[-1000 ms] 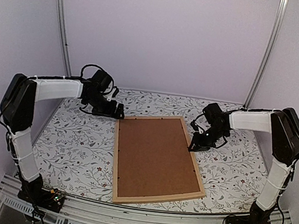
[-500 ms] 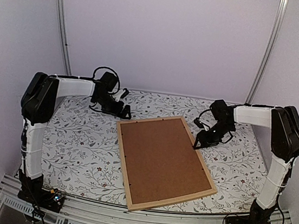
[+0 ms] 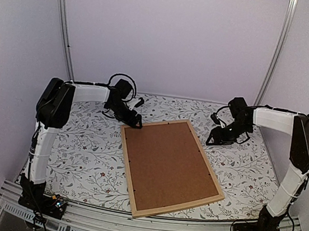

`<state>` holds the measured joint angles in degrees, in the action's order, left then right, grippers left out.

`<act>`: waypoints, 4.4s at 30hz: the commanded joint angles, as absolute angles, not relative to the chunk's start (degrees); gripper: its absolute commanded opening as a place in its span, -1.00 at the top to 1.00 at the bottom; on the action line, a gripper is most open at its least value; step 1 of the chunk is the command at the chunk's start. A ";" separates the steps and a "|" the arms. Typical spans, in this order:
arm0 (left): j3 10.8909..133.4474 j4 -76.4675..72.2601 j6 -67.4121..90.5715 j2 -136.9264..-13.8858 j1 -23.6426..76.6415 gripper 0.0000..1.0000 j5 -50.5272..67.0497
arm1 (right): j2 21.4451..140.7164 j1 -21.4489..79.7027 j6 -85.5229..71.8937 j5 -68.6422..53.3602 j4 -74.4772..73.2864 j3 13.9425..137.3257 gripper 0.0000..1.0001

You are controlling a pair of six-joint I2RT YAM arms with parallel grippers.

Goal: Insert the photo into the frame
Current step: Rotate the photo frame at the center of the board.

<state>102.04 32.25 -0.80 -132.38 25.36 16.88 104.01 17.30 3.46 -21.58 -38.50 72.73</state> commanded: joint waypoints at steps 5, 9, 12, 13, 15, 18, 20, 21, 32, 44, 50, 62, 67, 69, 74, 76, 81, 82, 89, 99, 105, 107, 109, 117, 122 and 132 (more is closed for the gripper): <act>101.75 33.89 -2.59 -133.23 27.28 -0.40 14.23 | 100.93 17.16 0.39 -20.74 -36.59 68.40 -0.10; 100.49 34.01 -0.91 -132.45 27.48 -0.10 11.67 | 99.33 16.73 -2.14 -20.46 -35.77 67.30 -0.11; 99.05 33.87 1.21 -131.62 27.33 0.13 10.09 | 97.92 16.56 -3.46 -19.96 -35.19 66.14 -0.13; 98.33 33.57 2.13 -131.29 27.22 0.22 9.82 | 97.61 16.48 -3.93 -19.68 -35.08 65.76 -0.13; 96.40 32.91 3.76 -130.45 27.04 0.33 9.26 | 96.86 16.36 -4.90 -19.04 -34.84 64.93 -0.14; 92.64 31.73 5.93 -128.49 26.71 0.48 7.59 | 95.57 16.04 -6.62 -18.81 -34.44 63.89 -0.15; 90.22 31.01 7.93 -127.12 26.24 0.53 6.23 | 94.76 15.84 -7.76 -19.12 -34.08 63.26 -0.17; 88.77 30.68 9.02 -126.27 25.87 0.55 5.71 | 94.40 15.76 -8.33 -19.28 -33.83 62.97 -0.17; 68.15 21.85 21.76 -114.51 21.39 0.45 10.27 | 89.88 15.78 -16.79 -20.29 -32.42 59.00 -0.39; 62.24 17.99 21.81 -101.32 21.30 -0.94 9.40 | 76.06 17.96 -26.23 -17.95 -37.79 45.99 -0.80; 65.74 17.06 22.33 -102.27 21.19 -0.99 11.68 | 69.39 23.91 -31.99 -17.08 -40.88 38.87 -0.82; 75.05 17.71 22.33 -110.66 21.18 -0.99 15.07 | 56.26 34.43 -43.51 -16.90 -45.07 28.94 -0.75; 76.46 17.38 22.83 -111.88 21.37 -0.97 14.85 | 55.41 37.37 -45.96 -17.06 -43.74 27.36 -0.72; 77.20 17.36 22.78 -112.78 21.47 -0.97 15.37 | 56.14 37.85 -46.30 -17.21 -42.16 26.89 -0.71; 79.29 18.11 20.97 -115.61 22.26 -0.97 17.38 | 58.95 38.55 -46.63 -18.41 -36.14 26.80 -0.71; 79.53 18.09 19.67 -116.12 22.87 -0.97 18.44 | 59.89 38.56 -46.75 -18.65 -33.83 26.94 -0.72; 79.80 17.05 17.33 -117.58 24.05 -0.94 22.35 | 63.84 38.53 -47.74 -17.24 -28.56 27.97 -0.76; 79.87 16.85 17.01 -117.94 24.19 -0.93 23.05 | 64.41 38.52 -47.93 -16.62 -27.70 28.48 -0.76; 79.56 16.26 16.72 -119.41 24.53 -0.79 23.12 | 71.43 36.68 -46.85 -12.80 -23.73 34.04 -0.81; 66.52 14.44 19.26 -109.56 24.86 -0.52 23.39 | 84.99 30.31 -39.57 -16.31 -16.73 45.31 -0.81; 55.13 14.63 21.84 -101.64 27.22 -0.47 22.27 | 97.26 26.40 -32.72 -20.15 -16.53 56.00 -0.81; 49.74 14.49 23.98 -98.30 29.10 -0.47 21.36 | 100.74 25.18 -30.22 -21.12 -17.55 60.29 -0.78; 45.49 14.15 26.21 -94.89 31.43 -0.46 21.47 | 104.93 24.27 -27.79 -21.67 -19.87 65.26 -0.77; 38.43 15.89 30.96 -83.00 44.11 -0.45 22.89 | 119.82 22.96 -18.11 -25.16 -27.31 85.77 -0.69; 41.02 21.98 29.29 -76.97 45.59 -0.46 16.01 | 124.19 22.92 -14.19 -24.47 -31.63 92.96 -0.68; 50.12 32.07 29.63 -78.82 34.44 -0.99 4.21 | 113.09 22.58 -13.01 -8.99 -34.01 86.70 -0.81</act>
